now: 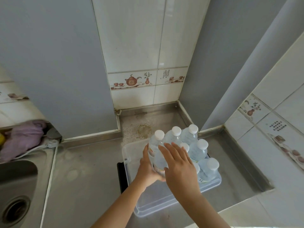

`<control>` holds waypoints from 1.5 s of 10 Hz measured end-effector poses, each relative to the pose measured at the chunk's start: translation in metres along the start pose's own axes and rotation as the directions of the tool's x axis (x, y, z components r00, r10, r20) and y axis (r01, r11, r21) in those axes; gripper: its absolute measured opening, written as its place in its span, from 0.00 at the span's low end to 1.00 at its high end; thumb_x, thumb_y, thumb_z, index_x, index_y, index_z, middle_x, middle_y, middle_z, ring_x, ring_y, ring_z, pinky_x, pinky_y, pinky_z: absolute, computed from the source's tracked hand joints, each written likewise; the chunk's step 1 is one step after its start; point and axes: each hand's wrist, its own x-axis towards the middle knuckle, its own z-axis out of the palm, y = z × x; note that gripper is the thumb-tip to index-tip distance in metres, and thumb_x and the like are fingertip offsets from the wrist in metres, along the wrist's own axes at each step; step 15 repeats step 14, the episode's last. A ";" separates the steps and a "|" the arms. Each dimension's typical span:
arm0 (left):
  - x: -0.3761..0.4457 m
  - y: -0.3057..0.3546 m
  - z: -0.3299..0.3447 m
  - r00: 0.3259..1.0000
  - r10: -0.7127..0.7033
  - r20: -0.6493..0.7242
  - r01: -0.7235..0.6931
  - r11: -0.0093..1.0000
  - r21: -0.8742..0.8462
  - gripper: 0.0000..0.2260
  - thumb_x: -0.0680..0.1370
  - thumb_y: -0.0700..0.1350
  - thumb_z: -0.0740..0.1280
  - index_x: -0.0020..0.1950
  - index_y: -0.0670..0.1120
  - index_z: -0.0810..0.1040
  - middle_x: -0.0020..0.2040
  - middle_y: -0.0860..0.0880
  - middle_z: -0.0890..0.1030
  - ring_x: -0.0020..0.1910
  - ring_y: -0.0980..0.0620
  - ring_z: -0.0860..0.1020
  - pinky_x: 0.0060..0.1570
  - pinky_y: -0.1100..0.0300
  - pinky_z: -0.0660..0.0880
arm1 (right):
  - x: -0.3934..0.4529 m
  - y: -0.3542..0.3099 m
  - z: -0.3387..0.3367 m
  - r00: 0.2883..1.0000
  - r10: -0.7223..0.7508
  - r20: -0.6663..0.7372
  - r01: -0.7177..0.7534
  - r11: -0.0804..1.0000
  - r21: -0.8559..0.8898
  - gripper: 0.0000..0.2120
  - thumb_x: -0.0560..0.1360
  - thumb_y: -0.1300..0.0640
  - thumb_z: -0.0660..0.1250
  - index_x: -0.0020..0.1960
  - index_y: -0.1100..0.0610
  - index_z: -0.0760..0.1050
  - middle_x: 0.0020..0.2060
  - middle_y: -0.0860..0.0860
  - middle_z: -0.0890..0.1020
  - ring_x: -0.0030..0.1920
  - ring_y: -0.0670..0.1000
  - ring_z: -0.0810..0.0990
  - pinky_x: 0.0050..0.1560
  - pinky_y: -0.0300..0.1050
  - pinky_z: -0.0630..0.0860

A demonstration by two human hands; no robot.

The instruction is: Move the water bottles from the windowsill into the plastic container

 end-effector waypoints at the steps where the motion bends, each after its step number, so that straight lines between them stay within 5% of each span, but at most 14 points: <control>1: -0.002 0.003 -0.001 0.999 0.032 0.010 -0.032 0.999 0.032 0.65 0.47 0.57 0.82 0.76 0.61 0.48 0.69 0.52 0.71 0.67 0.50 0.73 0.65 0.46 0.75 | -0.001 0.003 0.001 1.000 -0.015 0.002 0.015 1.000 0.001 0.35 0.56 0.70 0.77 0.62 0.57 0.76 0.60 0.54 0.80 0.62 0.56 0.78 0.65 0.56 0.67; 3: -0.011 0.010 -0.004 0.995 0.098 0.023 -0.100 0.984 0.145 0.65 0.53 0.54 0.82 0.80 0.54 0.43 0.67 0.55 0.71 0.68 0.52 0.72 0.66 0.49 0.74 | -0.003 0.006 -0.004 0.998 -0.049 0.040 0.050 0.998 -0.038 0.36 0.57 0.61 0.81 0.63 0.55 0.76 0.60 0.52 0.80 0.64 0.56 0.76 0.67 0.57 0.64; 5: -0.023 0.010 0.000 0.974 0.210 -0.087 -0.188 0.960 0.205 0.60 0.60 0.48 0.84 0.79 0.54 0.46 0.65 0.57 0.66 0.64 0.57 0.68 0.58 0.67 0.67 | -0.010 0.023 -0.011 0.993 -0.103 0.054 0.107 0.993 -0.059 0.36 0.60 0.53 0.80 0.66 0.53 0.72 0.63 0.53 0.78 0.67 0.57 0.73 0.67 0.58 0.62; 7: -0.040 0.022 0.000 0.954 0.279 -0.114 -0.230 0.918 0.323 0.54 0.64 0.49 0.82 0.76 0.63 0.47 0.68 0.60 0.68 0.67 0.58 0.70 0.59 0.66 0.68 | -0.021 0.046 -0.018 0.982 -0.169 0.081 0.174 0.983 -0.059 0.37 0.64 0.49 0.78 0.70 0.53 0.68 0.69 0.54 0.72 0.69 0.57 0.69 0.68 0.59 0.62; 8: -0.056 0.015 -0.003 0.924 0.309 -0.227 -0.059 0.700 0.712 0.43 0.70 0.56 0.75 0.79 0.55 0.56 0.75 0.54 0.69 0.75 0.50 0.67 0.74 0.50 0.60 | -0.029 0.061 -0.022 0.973 -0.213 0.084 0.219 0.973 -0.078 0.38 0.66 0.46 0.75 0.72 0.52 0.65 0.72 0.54 0.68 0.72 0.57 0.65 0.71 0.61 0.57; 9: -0.079 -0.007 0.010 0.840 0.444 -0.312 0.000 0.576 0.818 0.27 0.74 0.69 0.61 0.67 0.55 0.77 0.66 0.52 0.80 0.69 0.49 0.75 0.70 0.33 0.62 | -0.040 0.081 -0.025 0.974 -0.214 0.077 0.219 0.973 -0.071 0.38 0.70 0.41 0.69 0.75 0.51 0.59 0.74 0.52 0.64 0.74 0.54 0.57 0.74 0.55 0.46; 10: -0.100 -0.027 0.026 0.786 0.580 -0.214 -0.177 0.543 0.821 0.29 0.77 0.72 0.49 0.45 0.59 0.85 0.41 0.62 0.84 0.46 0.62 0.82 0.62 0.45 0.70 | -0.049 0.098 -0.027 0.971 -0.211 0.111 0.221 0.971 -0.092 0.37 0.72 0.36 0.61 0.76 0.51 0.57 0.75 0.51 0.62 0.75 0.54 0.57 0.74 0.54 0.43; 11: -0.107 -0.025 0.025 0.747 0.660 -0.078 -0.163 0.296 0.941 0.35 0.79 0.71 0.43 0.26 0.52 0.75 0.21 0.58 0.74 0.21 0.61 0.74 0.29 0.66 0.64 | -0.054 0.108 -0.024 0.964 -0.233 0.129 0.246 0.965 -0.093 0.37 0.73 0.36 0.58 0.76 0.51 0.55 0.75 0.51 0.63 0.75 0.55 0.59 0.72 0.56 0.46; 12: -0.105 -0.021 0.018 0.738 0.671 -0.070 -0.092 0.203 0.975 0.37 0.79 0.70 0.41 0.23 0.47 0.69 0.18 0.54 0.70 0.17 0.59 0.69 0.25 0.61 0.51 | -0.054 0.112 -0.025 0.956 -0.255 0.144 0.270 0.958 -0.098 0.35 0.74 0.35 0.52 0.76 0.52 0.54 0.74 0.52 0.64 0.74 0.56 0.59 0.71 0.60 0.51; 13: -0.104 -0.029 0.018 0.801 0.596 -0.056 -0.077 0.197 0.977 0.37 0.79 0.70 0.42 0.24 0.47 0.69 0.19 0.53 0.71 0.18 0.59 0.70 0.21 0.64 0.57 | -0.054 0.116 -0.025 0.947 -0.292 0.137 0.307 0.946 -0.107 0.34 0.76 0.35 0.47 0.76 0.52 0.54 0.74 0.52 0.63 0.74 0.56 0.59 0.72 0.61 0.50; 14: -0.103 -0.024 0.021 0.844 0.534 0.049 -0.211 0.245 0.946 0.37 0.76 0.73 0.42 0.29 0.48 0.75 0.27 0.52 0.76 0.29 0.53 0.77 0.31 0.61 0.69 | -0.050 0.118 -0.027 0.928 -0.337 0.156 0.356 0.928 -0.109 0.34 0.76 0.34 0.48 0.76 0.52 0.55 0.74 0.52 0.63 0.74 0.56 0.60 0.69 0.60 0.50; 15: -0.103 -0.024 0.021 0.844 0.534 0.049 -0.211 0.245 0.946 0.37 0.76 0.73 0.42 0.29 0.48 0.75 0.27 0.52 0.76 0.29 0.53 0.77 0.31 0.61 0.69 | -0.050 0.118 -0.027 0.928 -0.337 0.156 0.356 0.928 -0.109 0.34 0.76 0.34 0.48 0.76 0.52 0.55 0.74 0.52 0.63 0.74 0.56 0.60 0.69 0.60 0.50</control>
